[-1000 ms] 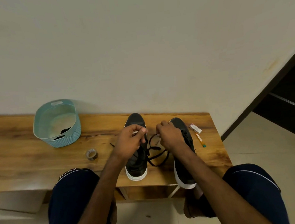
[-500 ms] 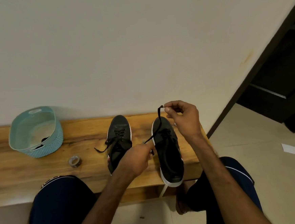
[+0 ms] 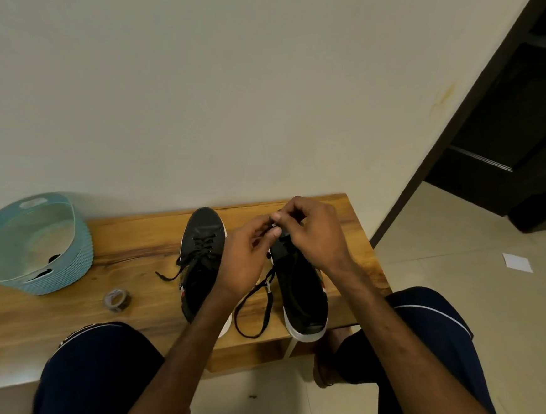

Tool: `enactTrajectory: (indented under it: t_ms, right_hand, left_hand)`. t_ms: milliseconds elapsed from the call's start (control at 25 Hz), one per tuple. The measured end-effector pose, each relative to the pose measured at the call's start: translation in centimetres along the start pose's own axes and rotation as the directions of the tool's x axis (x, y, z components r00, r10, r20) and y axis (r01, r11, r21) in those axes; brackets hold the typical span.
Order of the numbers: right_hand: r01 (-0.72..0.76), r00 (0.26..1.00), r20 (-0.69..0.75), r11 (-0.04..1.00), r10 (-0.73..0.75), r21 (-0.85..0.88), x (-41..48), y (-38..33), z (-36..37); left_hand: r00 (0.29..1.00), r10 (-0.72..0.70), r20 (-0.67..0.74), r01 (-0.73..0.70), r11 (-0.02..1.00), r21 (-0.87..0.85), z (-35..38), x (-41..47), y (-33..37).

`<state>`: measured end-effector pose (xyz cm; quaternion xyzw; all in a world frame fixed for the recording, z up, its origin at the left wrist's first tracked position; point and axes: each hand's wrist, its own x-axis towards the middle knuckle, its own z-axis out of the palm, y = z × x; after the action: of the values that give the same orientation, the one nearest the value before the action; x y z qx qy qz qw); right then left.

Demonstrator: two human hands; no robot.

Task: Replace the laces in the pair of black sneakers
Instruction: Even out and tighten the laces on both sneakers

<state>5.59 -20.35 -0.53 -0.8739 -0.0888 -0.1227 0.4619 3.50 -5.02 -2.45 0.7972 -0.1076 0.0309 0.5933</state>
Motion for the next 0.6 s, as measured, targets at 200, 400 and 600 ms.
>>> enactTrajectory:
  t_ms: [200,400,600]
  right_hand:
    - [-0.18,0.983,0.078,0.963,0.167,0.199,0.2,0.9,-2.1]
    - [-0.318,0.875,0.255,0.885,0.412,-0.34,-0.9,5.8,-4.1]
    - [-0.274,0.837,0.368,0.892,0.405,-0.359,-2.2,6.6,-1.6]
  left_hand:
    - [0.98,-0.041,-0.195,-0.002,0.977,-0.214,-1.7,0.6,1.3]
    - [0.927,-0.035,-0.374,-0.214,0.769,-0.602,-8.9,1.7,2.9]
    - [0.883,-0.163,-0.44,-0.23,0.668,-0.708,-11.4,2.0,1.3]
